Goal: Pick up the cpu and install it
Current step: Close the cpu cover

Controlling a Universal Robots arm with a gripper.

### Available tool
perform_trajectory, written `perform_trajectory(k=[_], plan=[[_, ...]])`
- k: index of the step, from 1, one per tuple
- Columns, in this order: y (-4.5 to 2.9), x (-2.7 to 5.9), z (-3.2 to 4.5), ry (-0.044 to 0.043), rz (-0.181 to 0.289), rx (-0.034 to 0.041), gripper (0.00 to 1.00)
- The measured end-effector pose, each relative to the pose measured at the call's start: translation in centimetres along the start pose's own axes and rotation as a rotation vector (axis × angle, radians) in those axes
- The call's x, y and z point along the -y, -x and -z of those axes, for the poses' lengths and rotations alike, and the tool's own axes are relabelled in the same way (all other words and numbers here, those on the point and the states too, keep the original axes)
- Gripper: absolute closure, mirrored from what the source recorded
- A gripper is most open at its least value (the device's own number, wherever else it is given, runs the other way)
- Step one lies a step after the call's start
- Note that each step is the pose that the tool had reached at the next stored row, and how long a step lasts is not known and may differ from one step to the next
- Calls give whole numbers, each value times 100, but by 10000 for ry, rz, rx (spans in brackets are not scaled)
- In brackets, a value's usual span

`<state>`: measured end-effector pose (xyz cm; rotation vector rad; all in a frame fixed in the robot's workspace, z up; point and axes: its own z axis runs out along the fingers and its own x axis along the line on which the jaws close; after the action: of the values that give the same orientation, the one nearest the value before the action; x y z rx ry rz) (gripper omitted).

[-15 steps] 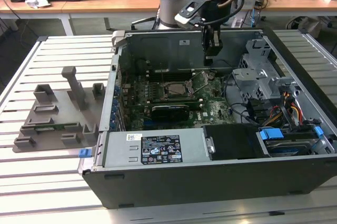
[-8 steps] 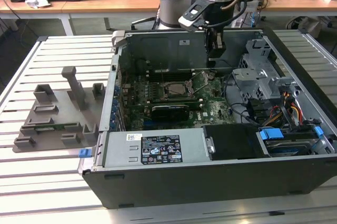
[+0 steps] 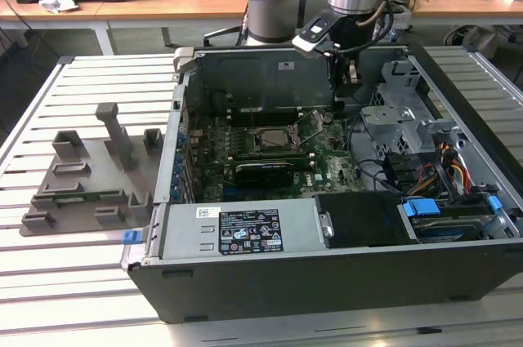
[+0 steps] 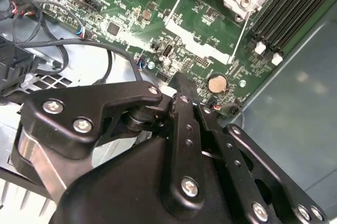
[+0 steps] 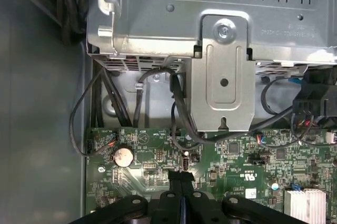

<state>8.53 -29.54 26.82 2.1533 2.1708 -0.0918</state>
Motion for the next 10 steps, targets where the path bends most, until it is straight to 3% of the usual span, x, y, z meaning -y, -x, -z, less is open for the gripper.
perform_trajectory(k=[1,2,3,7,10], plan=[[0,-10,-2,-17,1,0,89],[-1,-34,-11,-170,16,-3,89],[0,-43,-11,-208,20,0,89],[-1,-48,-12,-198,143,-1,89],[-1,-48,-12,-140,713,-4,89]])
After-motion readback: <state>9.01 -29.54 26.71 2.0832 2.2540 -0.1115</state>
